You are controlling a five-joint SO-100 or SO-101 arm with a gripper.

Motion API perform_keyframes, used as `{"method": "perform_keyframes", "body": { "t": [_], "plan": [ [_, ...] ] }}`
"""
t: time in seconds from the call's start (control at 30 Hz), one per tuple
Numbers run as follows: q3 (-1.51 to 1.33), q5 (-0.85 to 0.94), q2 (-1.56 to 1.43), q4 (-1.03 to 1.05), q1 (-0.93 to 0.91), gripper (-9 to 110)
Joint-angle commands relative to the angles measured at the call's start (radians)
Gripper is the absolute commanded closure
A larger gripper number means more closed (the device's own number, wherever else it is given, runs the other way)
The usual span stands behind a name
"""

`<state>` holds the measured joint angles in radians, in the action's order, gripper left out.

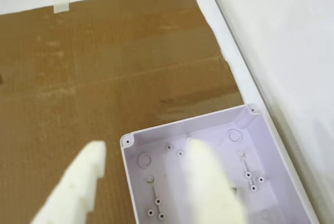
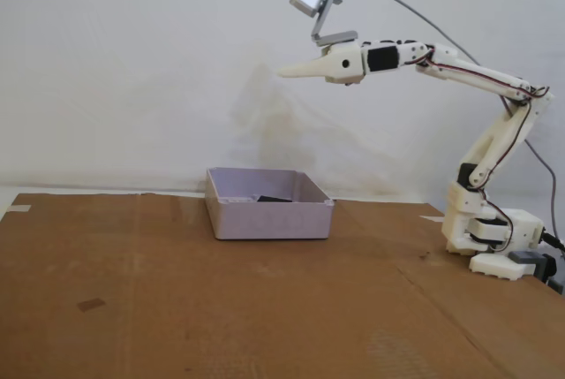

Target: Grasp a block and put it in the box.

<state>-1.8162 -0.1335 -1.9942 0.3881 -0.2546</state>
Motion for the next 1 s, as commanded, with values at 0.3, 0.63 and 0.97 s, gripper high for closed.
{"method": "perform_keyframes", "body": {
  "t": [0.3, 0.63, 0.97],
  "plan": [
    [-0.175, 0.009, -0.319, 0.046, 0.009, 101],
    [-0.471, 0.009, -0.595, 0.035, 0.049, 102],
    [-0.762, 0.009, -0.881, 0.035, 0.146, 102]
  ]
}}
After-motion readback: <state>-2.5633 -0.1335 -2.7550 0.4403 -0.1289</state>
